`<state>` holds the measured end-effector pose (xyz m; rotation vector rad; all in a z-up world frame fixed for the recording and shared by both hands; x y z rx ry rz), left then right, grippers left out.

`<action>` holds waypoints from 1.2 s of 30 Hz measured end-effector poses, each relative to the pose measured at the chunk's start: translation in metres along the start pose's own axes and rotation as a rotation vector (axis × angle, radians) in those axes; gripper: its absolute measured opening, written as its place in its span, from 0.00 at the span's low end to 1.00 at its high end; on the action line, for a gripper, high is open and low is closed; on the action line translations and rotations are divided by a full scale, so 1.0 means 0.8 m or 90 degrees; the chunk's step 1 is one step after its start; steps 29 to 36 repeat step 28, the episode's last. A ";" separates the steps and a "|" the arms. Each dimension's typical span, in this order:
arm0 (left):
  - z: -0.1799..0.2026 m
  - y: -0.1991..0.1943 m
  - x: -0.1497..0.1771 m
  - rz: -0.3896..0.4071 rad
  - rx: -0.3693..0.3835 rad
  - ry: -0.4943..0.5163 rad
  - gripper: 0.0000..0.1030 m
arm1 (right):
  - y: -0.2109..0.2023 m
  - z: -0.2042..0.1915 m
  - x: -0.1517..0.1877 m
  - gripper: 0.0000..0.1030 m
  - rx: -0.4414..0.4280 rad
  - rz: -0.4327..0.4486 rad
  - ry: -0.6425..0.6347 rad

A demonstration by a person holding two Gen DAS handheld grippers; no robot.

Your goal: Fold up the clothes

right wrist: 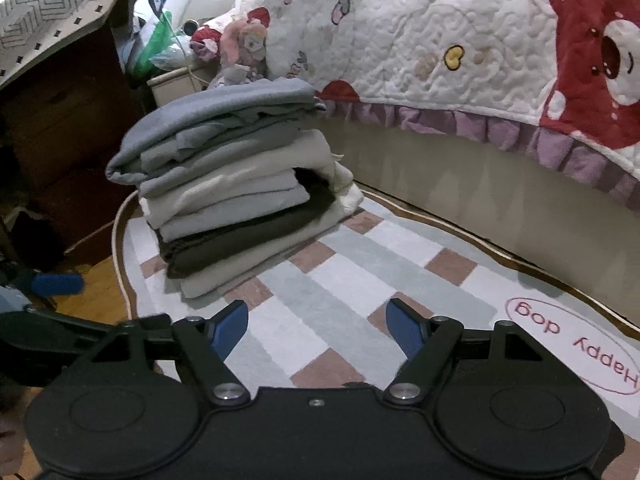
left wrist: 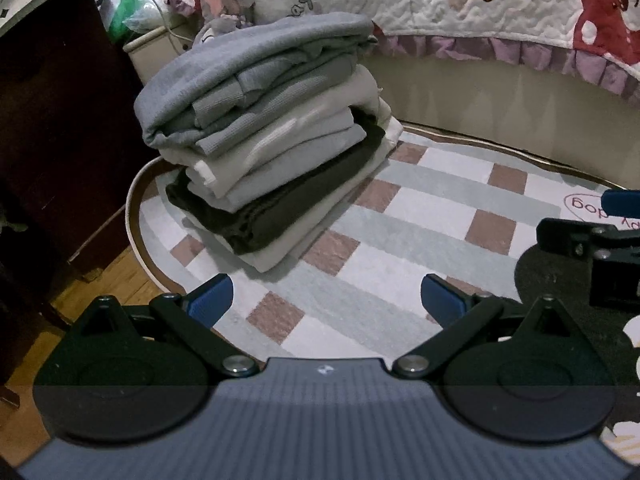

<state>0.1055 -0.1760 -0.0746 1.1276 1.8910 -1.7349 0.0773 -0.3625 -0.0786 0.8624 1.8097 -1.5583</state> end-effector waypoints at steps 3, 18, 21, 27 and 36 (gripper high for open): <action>0.000 0.003 0.002 -0.011 0.007 -0.007 0.99 | 0.002 0.005 0.001 0.78 0.005 -0.004 0.007; 0.000 0.008 0.005 -0.026 0.015 -0.017 0.99 | 0.007 0.010 0.007 0.78 0.009 -0.020 0.012; 0.000 0.012 0.006 -0.034 0.004 -0.013 0.99 | 0.006 0.011 0.008 0.78 0.009 -0.021 0.012; 0.009 0.019 0.008 -0.052 0.011 -0.005 0.99 | 0.007 0.015 0.014 0.78 0.011 -0.035 0.015; 0.012 0.020 0.009 -0.055 0.016 0.001 0.99 | 0.008 0.016 0.015 0.78 0.024 -0.036 0.006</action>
Point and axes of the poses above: each gripper's, at about its wrist camera, not at the fingertips, and y roughly the way its jaws point, z to its right, x to its underside, the point moved 10 cm from there along y, roughly the way its jaws point, and after that the axes turned 2 degrees about -y, right-handed, at the moved point
